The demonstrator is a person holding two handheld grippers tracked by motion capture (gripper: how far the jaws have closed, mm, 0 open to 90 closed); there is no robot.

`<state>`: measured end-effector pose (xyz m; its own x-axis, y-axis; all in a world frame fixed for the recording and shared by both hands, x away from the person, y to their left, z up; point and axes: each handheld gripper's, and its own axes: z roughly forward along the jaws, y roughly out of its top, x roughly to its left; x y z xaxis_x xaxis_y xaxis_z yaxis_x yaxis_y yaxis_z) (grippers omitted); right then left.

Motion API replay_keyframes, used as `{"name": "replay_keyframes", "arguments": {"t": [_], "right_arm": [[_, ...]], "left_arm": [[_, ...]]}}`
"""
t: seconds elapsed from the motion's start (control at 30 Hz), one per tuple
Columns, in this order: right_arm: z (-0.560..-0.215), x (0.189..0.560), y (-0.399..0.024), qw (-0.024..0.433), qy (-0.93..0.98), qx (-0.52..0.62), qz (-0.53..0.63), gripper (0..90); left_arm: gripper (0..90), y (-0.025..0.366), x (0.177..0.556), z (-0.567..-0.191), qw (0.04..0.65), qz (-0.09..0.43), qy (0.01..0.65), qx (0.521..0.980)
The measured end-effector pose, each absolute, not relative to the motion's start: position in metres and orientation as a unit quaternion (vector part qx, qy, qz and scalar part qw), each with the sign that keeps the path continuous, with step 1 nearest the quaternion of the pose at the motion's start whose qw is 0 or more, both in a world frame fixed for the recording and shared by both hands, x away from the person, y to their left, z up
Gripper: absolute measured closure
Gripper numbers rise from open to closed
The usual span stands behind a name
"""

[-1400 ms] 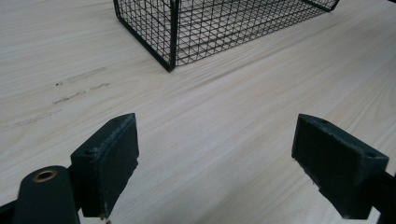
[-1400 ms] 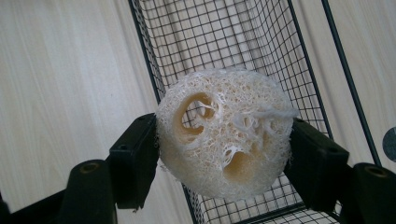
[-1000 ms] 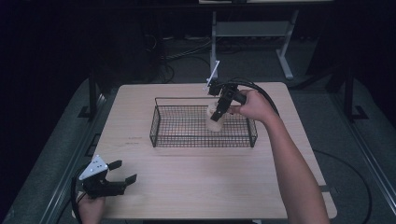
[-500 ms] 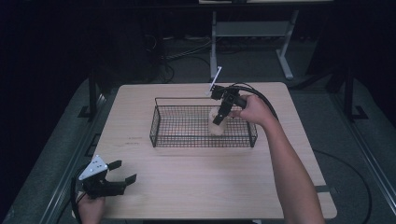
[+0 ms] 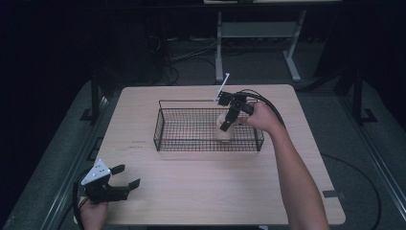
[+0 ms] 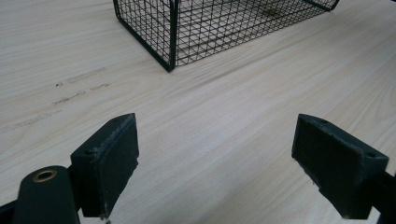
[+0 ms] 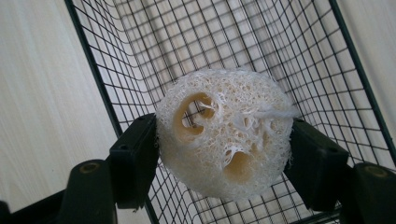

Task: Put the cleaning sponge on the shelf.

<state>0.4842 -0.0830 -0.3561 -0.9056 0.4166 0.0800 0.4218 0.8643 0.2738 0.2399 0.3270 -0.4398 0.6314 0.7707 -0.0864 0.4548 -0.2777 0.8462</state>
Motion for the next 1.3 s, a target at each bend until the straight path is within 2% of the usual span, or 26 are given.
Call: {"name": "replay_keyframes", "arguments": {"t": [1.3], "right_arm": [[-0.384,0.49,-0.077,0.025,-0.963,-0.224,-0.146,31.3]], "left_arm": [[13.8,0.326,0.24,-0.439,0.455,0.173,0.391,0.781]]}}
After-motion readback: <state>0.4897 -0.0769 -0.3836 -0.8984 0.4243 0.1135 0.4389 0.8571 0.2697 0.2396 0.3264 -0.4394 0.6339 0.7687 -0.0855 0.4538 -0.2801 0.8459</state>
